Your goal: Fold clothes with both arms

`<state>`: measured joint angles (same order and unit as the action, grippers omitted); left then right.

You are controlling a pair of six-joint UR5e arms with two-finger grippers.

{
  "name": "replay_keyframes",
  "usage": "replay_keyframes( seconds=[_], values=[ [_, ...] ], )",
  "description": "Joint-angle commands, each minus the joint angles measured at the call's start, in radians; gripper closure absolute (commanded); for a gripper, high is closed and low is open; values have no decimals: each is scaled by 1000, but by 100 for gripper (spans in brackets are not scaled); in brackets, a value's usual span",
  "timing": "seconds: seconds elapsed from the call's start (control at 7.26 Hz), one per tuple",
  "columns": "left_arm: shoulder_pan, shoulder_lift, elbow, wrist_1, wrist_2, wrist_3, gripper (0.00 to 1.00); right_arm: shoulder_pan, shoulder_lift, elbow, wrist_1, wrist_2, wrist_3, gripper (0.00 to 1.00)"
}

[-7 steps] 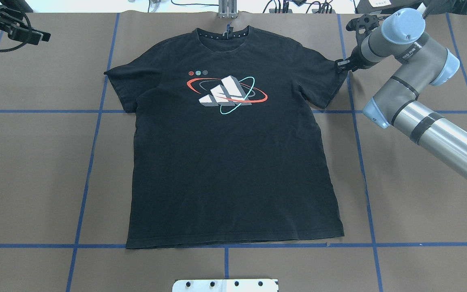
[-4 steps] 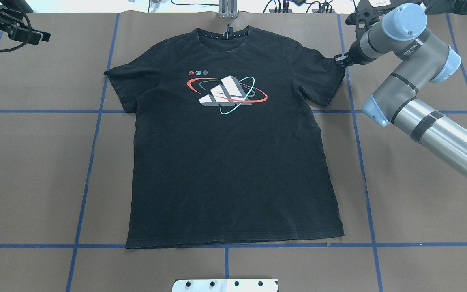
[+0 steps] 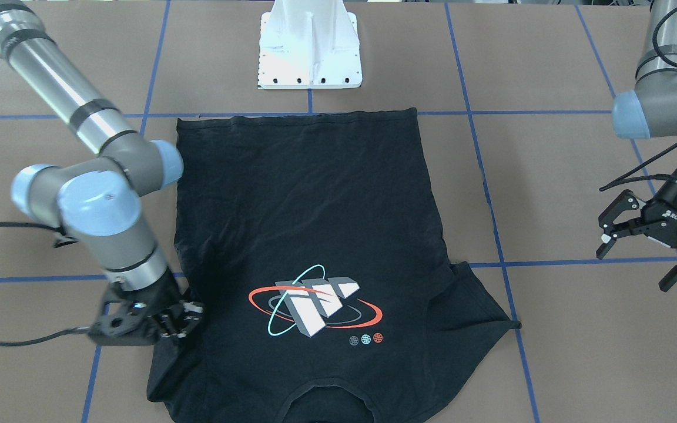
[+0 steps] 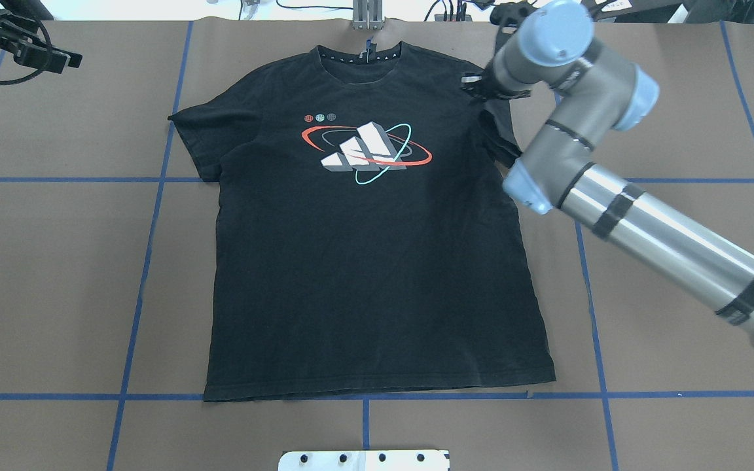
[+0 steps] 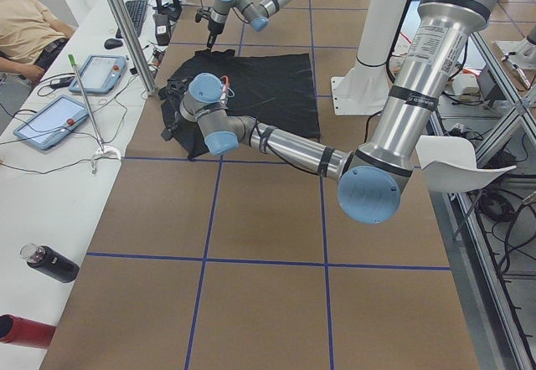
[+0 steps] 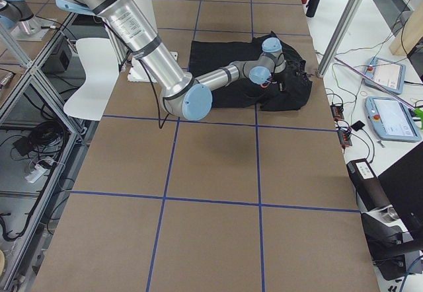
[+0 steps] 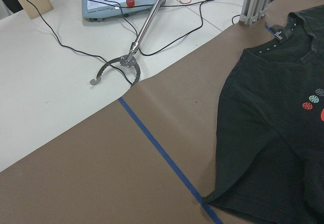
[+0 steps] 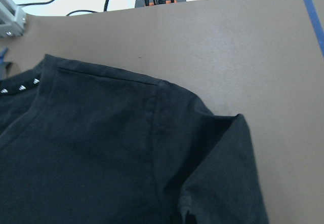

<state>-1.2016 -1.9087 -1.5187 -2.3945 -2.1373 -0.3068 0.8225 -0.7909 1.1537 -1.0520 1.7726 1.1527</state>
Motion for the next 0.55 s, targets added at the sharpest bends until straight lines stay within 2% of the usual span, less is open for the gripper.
replay_keyframes(
  seconds=[0.0, 0.14, 0.41],
  values=[
    [0, -1, 0, 0, 0, 0, 0, -95, 93, -41, -48, -123, 140, 100],
    [0, -1, 0, 0, 0, 0, 0, -120, 123, -84, -48, -158, 153, 100],
    [0, -1, 0, 0, 0, 0, 0, -147, 128, -92, -48, -188, 157, 100]
  ],
)
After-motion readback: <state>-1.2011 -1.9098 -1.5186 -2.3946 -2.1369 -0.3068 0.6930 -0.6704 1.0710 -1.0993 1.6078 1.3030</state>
